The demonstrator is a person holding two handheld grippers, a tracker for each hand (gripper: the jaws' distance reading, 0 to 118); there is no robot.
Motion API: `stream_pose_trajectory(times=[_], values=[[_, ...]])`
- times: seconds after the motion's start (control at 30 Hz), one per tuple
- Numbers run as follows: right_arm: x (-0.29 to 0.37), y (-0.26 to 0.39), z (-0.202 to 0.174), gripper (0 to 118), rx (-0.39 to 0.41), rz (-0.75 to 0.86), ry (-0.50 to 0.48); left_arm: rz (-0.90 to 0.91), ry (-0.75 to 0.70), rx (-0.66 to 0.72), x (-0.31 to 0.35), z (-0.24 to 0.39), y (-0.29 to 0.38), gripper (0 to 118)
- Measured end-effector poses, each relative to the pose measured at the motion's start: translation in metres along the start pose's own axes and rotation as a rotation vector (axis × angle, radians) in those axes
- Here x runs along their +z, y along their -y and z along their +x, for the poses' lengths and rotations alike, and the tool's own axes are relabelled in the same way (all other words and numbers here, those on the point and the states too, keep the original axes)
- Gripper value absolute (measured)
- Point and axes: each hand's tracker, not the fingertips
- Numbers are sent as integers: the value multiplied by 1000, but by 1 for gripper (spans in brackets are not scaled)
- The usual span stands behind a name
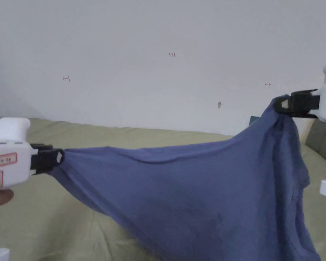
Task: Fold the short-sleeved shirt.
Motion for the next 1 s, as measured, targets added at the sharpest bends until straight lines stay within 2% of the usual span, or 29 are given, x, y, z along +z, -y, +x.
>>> stream_pose_trajectory(times=[0.23,0.4,0.5,0.6,0.7,0.77,0.8,0.9,1.0], values=[[21,-120,21,2,62,192,136,159,-67,-22,-7,11,-136,4],[7,-171,33,2,47,270,153,226,-167,-97,-22,27,-206,4],[-9,-175,33,2,40,287,155,234,-193,-96,-36,33,-230,4],[-32,-165,37,2,39,291,164,235,-229,-87,-52,41,-231,4],[-64,-139,53,2,0,271,160,224,-240,-54,-78,39,-211,4],[-85,-118,61,2,-34,201,154,223,-239,-44,-96,34,-184,3],[-95,-106,65,2,-32,169,161,282,-270,-67,-103,38,-170,3],[-103,-86,72,2,-26,186,165,247,-237,-34,-124,25,-150,2],[-96,-75,79,2,-71,186,142,238,-230,-41,-126,20,-133,2]])
